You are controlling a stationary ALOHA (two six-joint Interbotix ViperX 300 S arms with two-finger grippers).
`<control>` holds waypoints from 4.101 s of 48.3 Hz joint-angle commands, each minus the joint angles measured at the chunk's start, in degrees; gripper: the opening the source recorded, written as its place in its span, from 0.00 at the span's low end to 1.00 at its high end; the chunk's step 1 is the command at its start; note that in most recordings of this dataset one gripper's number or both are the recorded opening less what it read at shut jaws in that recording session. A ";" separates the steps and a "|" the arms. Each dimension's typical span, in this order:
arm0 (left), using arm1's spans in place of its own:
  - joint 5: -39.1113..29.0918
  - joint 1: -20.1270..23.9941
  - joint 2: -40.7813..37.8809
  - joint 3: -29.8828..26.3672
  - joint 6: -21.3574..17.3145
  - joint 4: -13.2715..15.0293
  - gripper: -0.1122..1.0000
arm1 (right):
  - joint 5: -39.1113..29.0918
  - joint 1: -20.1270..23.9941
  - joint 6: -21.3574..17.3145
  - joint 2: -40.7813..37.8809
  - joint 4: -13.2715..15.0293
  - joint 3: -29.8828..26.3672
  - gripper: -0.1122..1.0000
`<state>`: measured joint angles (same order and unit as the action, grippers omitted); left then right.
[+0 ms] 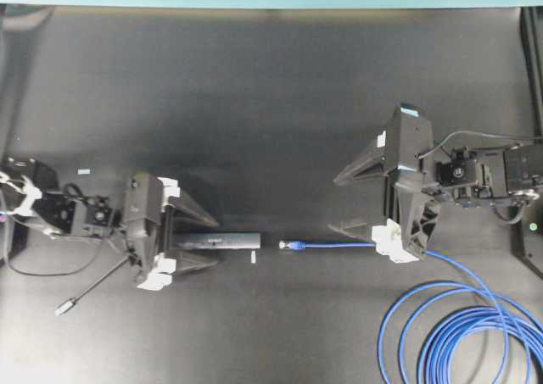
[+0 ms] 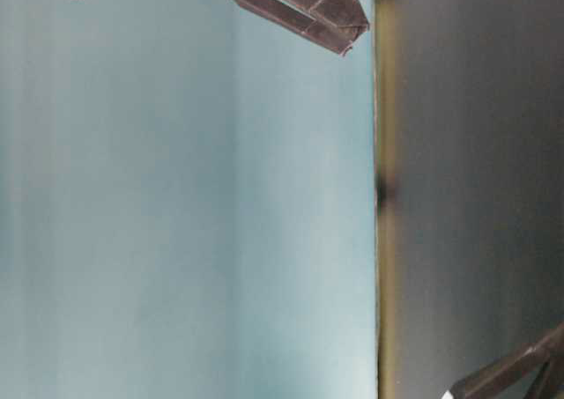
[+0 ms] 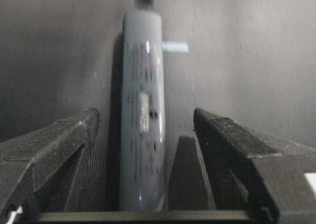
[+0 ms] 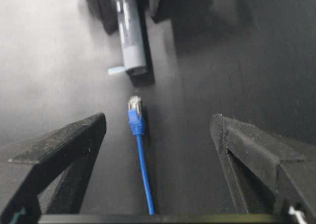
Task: Insert the LAN cable into the hub.
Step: 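Grasp the grey hub with the left gripper and the blue plug with the right, then lift both and bring the blue plug toward the hub's end port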
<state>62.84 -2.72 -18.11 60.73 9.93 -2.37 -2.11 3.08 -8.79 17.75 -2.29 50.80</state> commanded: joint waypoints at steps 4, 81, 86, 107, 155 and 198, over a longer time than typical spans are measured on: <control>-0.18 0.18 -0.97 -0.70 0.09 -0.18 0.77 | 0.35 0.18 -0.35 0.18 -0.09 -0.35 0.84; -50.27 -1.05 28.92 -7.73 -0.09 -0.18 0.35 | 18.63 5.98 1.67 -29.27 0.53 -4.48 0.81; -50.36 -1.05 28.83 -7.82 -0.09 -0.18 0.35 | 18.63 5.80 1.67 -30.15 0.53 -4.66 0.80; -50.54 -1.49 28.92 -7.65 0.00 -0.18 0.35 | 14.77 5.71 0.79 -31.64 0.26 -5.45 0.22; -51.86 -1.49 28.56 -8.96 -0.70 -0.18 0.35 | 11.69 4.48 0.09 -25.40 0.18 -14.33 0.22; -51.86 -0.97 28.13 -9.58 -0.70 -0.18 0.35 | 11.87 4.57 0.35 -25.84 0.26 -15.12 0.22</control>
<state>10.72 -3.69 9.84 52.47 9.32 -2.37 9.32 7.29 -8.70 -8.53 -2.02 36.65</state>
